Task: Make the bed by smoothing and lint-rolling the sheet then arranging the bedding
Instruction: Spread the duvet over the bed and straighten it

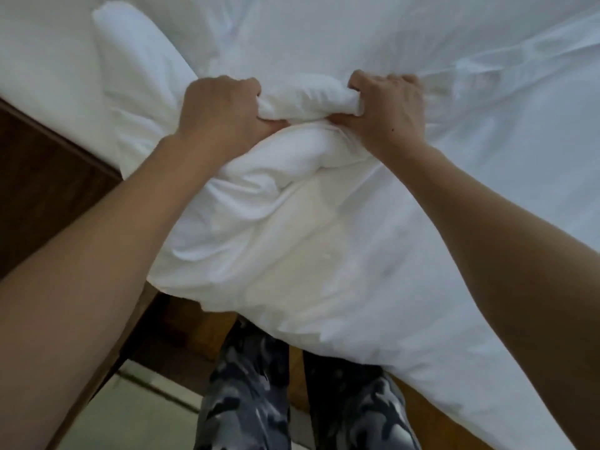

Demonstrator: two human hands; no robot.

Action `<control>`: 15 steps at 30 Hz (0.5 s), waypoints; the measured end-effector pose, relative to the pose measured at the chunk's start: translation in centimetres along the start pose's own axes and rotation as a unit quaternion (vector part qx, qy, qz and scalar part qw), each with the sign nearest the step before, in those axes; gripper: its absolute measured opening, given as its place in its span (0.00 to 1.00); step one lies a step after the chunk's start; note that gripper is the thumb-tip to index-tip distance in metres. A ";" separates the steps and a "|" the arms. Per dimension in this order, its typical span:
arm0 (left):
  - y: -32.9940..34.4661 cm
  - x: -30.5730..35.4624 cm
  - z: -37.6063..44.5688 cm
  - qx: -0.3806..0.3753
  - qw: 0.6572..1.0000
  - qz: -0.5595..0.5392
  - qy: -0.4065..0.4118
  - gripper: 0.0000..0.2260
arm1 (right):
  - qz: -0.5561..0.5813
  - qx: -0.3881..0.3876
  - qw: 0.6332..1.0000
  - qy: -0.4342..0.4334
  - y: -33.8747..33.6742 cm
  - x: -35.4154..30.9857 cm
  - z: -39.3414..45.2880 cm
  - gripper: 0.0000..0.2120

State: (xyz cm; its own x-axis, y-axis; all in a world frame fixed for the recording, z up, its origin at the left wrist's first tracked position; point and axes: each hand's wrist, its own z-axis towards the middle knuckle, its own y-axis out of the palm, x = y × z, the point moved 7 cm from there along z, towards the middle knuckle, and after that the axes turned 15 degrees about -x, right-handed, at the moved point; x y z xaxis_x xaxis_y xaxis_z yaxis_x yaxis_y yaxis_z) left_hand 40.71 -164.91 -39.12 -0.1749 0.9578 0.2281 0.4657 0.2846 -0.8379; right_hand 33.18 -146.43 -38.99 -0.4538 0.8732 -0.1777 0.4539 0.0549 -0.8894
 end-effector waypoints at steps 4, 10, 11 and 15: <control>2.3 4.3 -5.6 -0.031 0.997 -0.057 -0.034 0.24 | 0.048 -0.040 0.998 -0.013 0.4 1.3 -5.1 0.18; 9.9 11.9 -13.2 -0.145 0.979 -0.134 -0.047 0.19 | -0.034 -0.123 0.988 -0.086 3.8 4.8 -13.7 0.21; 12.0 13.2 -14.7 -0.179 0.970 -0.157 -0.043 0.17 | -0.061 -0.142 0.983 -0.100 4.9 5.6 -15.5 0.21; 18.4 20.7 -20.8 -0.228 0.949 -0.210 -0.066 0.12 | -0.124 -0.170 0.965 -0.155 6.9 9.7 -22.2 0.17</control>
State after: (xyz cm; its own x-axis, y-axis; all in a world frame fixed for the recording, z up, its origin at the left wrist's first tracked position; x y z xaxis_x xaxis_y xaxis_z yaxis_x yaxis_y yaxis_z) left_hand 63.68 -139.04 -39.50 -0.5203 0.7516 0.4055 0.6527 0.6562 -0.3787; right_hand 48.97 -126.81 -37.47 -0.7643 0.6292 -0.1410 0.5030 0.4451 -0.7409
